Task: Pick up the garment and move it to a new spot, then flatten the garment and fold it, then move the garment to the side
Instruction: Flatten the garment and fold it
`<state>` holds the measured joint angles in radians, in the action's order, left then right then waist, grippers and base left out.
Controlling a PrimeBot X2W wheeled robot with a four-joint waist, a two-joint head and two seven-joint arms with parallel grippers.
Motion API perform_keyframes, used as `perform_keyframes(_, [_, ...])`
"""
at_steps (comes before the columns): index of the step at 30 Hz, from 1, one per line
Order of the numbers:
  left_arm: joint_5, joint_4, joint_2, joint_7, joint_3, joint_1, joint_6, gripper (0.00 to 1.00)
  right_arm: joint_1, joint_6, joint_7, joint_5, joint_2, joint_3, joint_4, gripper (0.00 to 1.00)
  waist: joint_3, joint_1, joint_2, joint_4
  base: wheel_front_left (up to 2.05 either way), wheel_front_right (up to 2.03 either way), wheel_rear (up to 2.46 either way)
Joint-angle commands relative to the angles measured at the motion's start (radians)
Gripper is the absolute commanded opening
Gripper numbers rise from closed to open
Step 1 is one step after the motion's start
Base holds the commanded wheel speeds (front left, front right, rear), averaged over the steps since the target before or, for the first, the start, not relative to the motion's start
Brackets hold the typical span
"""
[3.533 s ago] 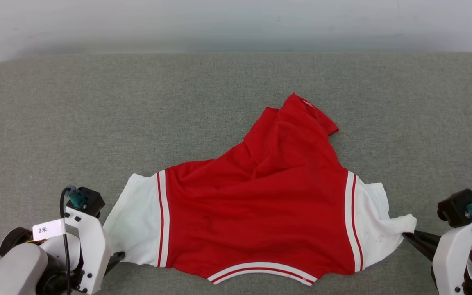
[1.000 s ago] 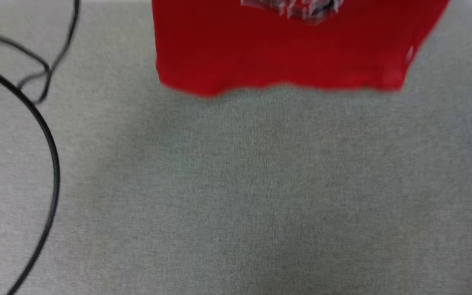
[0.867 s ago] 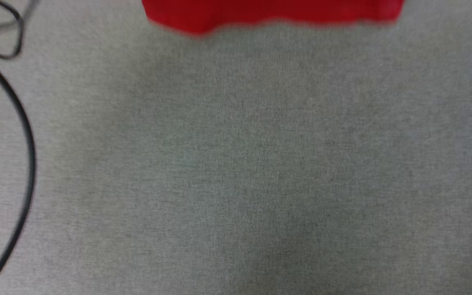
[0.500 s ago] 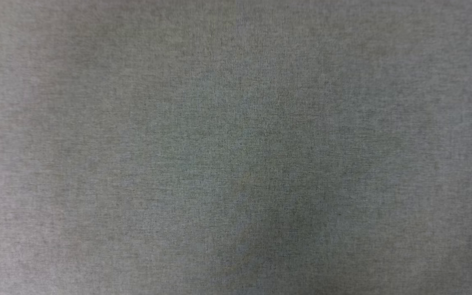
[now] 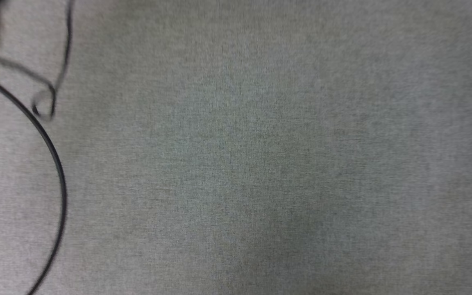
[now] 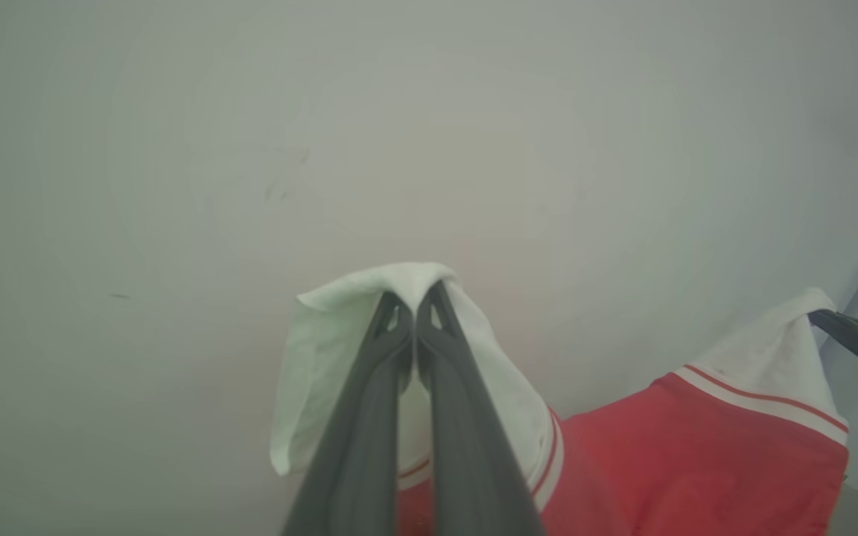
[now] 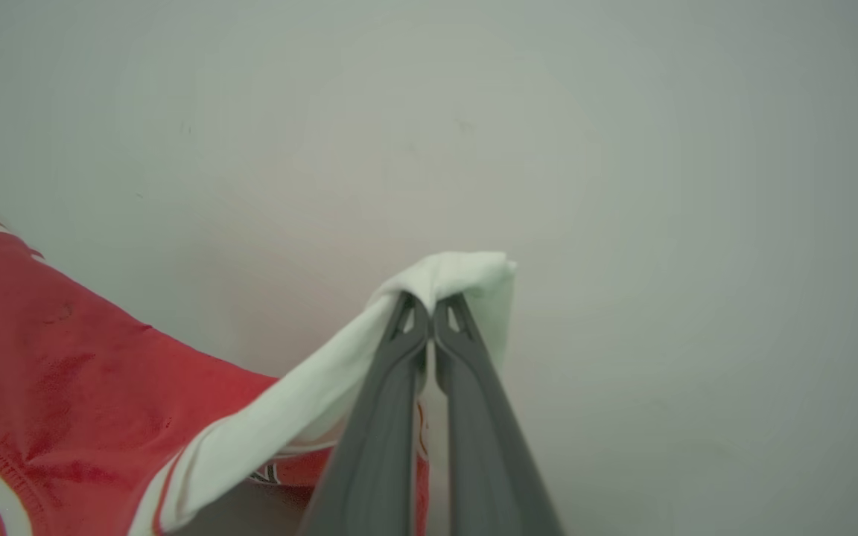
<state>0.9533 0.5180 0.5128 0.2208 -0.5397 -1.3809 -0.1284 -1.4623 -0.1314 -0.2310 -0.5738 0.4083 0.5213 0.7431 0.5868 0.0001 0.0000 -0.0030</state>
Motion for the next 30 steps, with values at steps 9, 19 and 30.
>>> perform_keyframes(9, [0.014, -0.039, 0.022, 0.043, 0.021, 0.35, 0.004, 0.0, 0.346, 0.001, -0.035, -0.014, 0.003, -0.008, -0.054, 0.0, -0.191, -0.0001, 0.0, -0.003, 0.0, 0.0, 0.0])
perform_keyframes(19, [0.011, -0.225, 0.052, 0.047, 0.115, 0.849, 0.08, 0.0, 0.826, 0.001, -0.034, 0.021, 0.03, -0.112, -0.236, 0.0, -0.381, -0.0001, 0.0, -0.003, 0.0, 0.0, 0.0])
perform_keyframes(30, [0.06, -0.364, 0.109, 0.035, 0.133, 1.273, 0.159, 0.0, 1.252, 0.001, 0.041, 0.023, 0.018, -0.244, -0.373, 0.0, -0.512, -0.0001, 0.0, -0.006, 0.0, 0.0, 0.0])
